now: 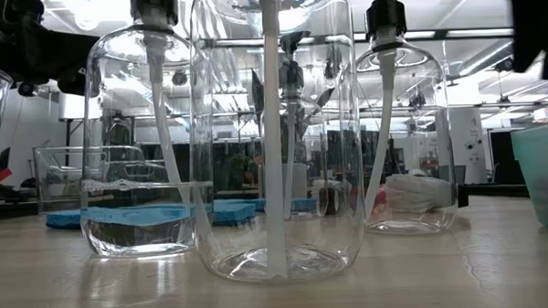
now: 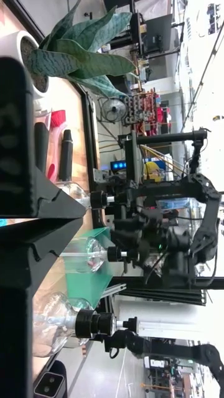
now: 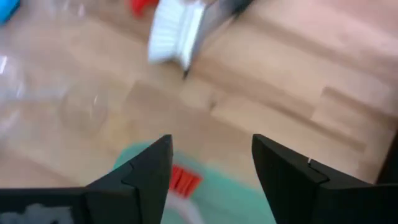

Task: Pick & Place Kitchen Sink Supplies
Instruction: Put the black dish brush into the green bin

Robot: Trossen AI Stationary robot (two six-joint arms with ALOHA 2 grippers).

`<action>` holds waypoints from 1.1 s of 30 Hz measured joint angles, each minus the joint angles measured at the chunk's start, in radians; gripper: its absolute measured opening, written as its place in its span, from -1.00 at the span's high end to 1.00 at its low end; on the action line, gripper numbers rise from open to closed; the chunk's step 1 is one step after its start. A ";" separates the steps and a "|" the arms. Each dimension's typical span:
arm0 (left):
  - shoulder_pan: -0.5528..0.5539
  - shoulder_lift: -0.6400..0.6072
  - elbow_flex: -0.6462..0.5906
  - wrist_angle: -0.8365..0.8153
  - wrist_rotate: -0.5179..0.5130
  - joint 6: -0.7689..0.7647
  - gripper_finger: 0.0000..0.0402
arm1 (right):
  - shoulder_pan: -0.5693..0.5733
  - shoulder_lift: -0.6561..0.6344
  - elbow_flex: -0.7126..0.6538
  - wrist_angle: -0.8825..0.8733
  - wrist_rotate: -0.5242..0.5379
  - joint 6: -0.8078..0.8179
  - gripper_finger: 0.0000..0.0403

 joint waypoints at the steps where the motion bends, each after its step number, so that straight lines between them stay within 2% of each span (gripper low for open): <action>1: 0.000 0.000 0.000 0.000 0.000 0.000 1.00 | -0.022 -0.020 -0.013 -0.002 0.010 0.011 -0.13; 6: 0.000 0.000 0.000 0.000 0.000 0.000 1.00 | -0.168 -0.122 -0.076 0.013 0.028 0.030 -0.26; 10: 0.000 0.000 0.000 0.000 0.000 0.000 1.00 | -0.302 -0.186 -0.129 0.057 0.029 -0.051 -0.29; 16: 0.000 0.000 0.000 -0.002 0.000 0.000 1.00 | -0.493 -0.244 -0.235 0.237 0.002 -0.197 -0.25; 24: 0.000 0.000 0.000 -0.001 0.000 0.000 1.00 | -0.697 -0.257 -0.394 0.455 -0.157 -0.284 -0.18; 28: 0.000 0.000 0.000 -0.001 0.000 0.000 1.00 | -0.764 -0.237 -0.438 0.549 -0.192 -0.311 -0.16; 33: 0.000 0.000 0.000 -0.001 0.000 0.000 1.00 | -0.825 -0.200 -0.446 0.561 -0.214 -0.334 -0.17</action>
